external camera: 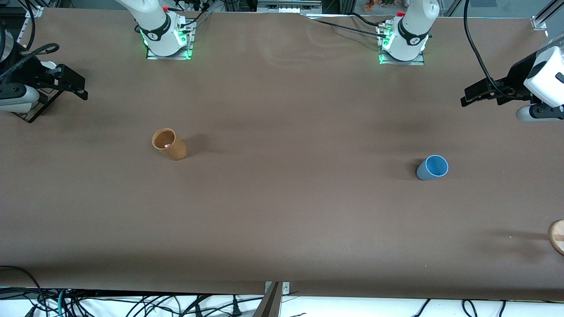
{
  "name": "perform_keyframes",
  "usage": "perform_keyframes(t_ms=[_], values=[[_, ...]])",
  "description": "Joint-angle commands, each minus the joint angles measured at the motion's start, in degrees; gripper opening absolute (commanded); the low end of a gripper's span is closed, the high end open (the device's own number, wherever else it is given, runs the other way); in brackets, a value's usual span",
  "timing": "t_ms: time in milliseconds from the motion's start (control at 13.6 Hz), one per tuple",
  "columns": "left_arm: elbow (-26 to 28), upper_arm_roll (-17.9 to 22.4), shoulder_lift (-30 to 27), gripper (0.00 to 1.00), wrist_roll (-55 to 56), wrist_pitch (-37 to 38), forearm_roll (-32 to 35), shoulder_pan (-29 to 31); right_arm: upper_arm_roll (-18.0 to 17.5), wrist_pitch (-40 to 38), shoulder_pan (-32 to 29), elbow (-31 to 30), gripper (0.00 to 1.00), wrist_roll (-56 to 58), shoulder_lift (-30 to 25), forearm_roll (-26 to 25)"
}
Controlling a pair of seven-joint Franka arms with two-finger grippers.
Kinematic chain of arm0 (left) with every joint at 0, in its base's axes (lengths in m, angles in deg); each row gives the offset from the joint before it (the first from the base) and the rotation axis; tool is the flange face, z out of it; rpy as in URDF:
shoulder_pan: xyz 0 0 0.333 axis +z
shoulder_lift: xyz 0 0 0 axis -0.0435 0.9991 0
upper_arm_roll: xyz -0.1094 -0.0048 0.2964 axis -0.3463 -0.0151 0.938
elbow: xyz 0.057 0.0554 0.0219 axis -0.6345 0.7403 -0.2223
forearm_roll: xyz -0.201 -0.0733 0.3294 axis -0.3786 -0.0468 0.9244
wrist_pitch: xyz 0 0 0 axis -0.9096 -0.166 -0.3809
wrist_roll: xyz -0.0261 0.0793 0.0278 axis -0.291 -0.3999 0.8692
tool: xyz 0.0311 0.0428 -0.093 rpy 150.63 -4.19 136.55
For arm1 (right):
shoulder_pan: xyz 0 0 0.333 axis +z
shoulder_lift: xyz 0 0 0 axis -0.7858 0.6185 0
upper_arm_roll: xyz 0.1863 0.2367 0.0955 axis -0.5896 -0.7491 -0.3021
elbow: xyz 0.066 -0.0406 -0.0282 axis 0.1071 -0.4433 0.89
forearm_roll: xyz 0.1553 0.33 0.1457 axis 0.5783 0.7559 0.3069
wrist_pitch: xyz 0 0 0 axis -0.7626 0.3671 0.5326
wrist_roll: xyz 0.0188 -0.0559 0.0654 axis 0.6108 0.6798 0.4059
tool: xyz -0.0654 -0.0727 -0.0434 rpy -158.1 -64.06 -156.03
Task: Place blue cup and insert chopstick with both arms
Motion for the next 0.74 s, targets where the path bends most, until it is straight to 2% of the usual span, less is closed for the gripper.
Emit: perform_keyframes(t_ms=[0, 663], values=[[-1.9, -0.2, 1.0, 1.0, 0.5, 0.2, 1.1, -0.2, -0.4, 0.6, 0.3, 1.4, 1.0, -1.0, 0.4, -1.0], [-1.9, -0.2, 1.0, 1.0, 0.3, 0.2, 1.1, -0.3, -0.3, 0.7, 0.0, 1.7, 1.0, -0.6, 0.6, -0.7]])
